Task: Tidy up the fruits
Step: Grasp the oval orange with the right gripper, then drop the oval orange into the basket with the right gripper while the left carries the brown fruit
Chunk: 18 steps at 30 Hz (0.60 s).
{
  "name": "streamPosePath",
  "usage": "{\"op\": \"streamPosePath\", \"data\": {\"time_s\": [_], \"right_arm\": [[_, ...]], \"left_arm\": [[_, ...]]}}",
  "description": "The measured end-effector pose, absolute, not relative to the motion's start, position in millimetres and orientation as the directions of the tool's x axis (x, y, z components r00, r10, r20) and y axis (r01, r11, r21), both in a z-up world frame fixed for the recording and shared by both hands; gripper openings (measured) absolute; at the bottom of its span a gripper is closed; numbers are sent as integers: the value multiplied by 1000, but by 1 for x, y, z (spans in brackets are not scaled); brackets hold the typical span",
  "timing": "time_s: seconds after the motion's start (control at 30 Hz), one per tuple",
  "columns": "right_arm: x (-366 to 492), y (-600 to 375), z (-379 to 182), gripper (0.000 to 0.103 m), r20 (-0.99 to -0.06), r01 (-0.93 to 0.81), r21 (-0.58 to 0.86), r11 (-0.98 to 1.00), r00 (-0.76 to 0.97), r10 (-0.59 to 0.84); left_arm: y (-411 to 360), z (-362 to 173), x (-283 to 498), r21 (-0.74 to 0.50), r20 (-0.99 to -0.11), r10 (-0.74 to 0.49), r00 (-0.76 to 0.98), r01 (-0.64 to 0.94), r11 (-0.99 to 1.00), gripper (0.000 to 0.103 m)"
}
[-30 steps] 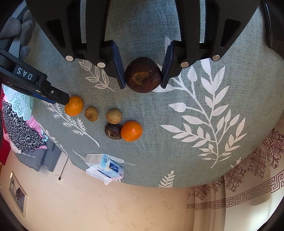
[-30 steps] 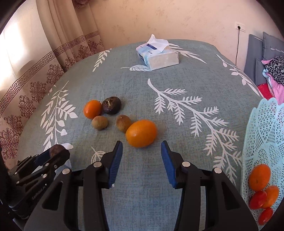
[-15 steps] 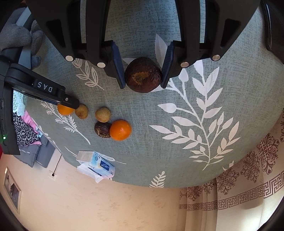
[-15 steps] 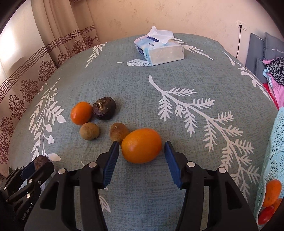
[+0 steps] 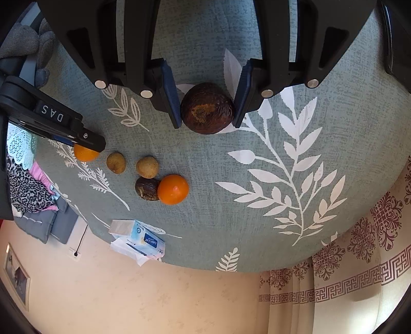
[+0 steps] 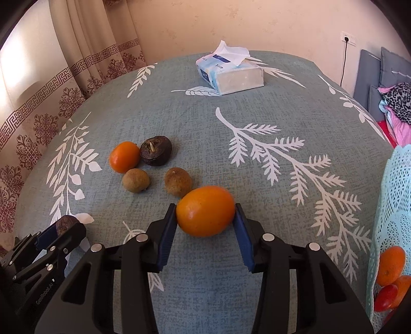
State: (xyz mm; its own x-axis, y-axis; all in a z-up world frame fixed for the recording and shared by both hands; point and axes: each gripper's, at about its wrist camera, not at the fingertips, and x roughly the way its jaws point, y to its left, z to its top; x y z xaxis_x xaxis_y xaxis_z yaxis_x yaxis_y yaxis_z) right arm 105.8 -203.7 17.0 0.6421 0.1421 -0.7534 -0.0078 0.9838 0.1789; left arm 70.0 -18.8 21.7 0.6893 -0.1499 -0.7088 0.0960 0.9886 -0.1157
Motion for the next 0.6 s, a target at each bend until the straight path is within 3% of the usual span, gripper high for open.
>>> {"op": "streamPosePath", "data": {"time_s": [0.6], "right_arm": [[40, -225, 57, 45, -694, 39, 159, 986, 715, 84]], "left_arm": [[-25, 30, 58, -80, -669, -134, 731, 108, 991, 41]]}}
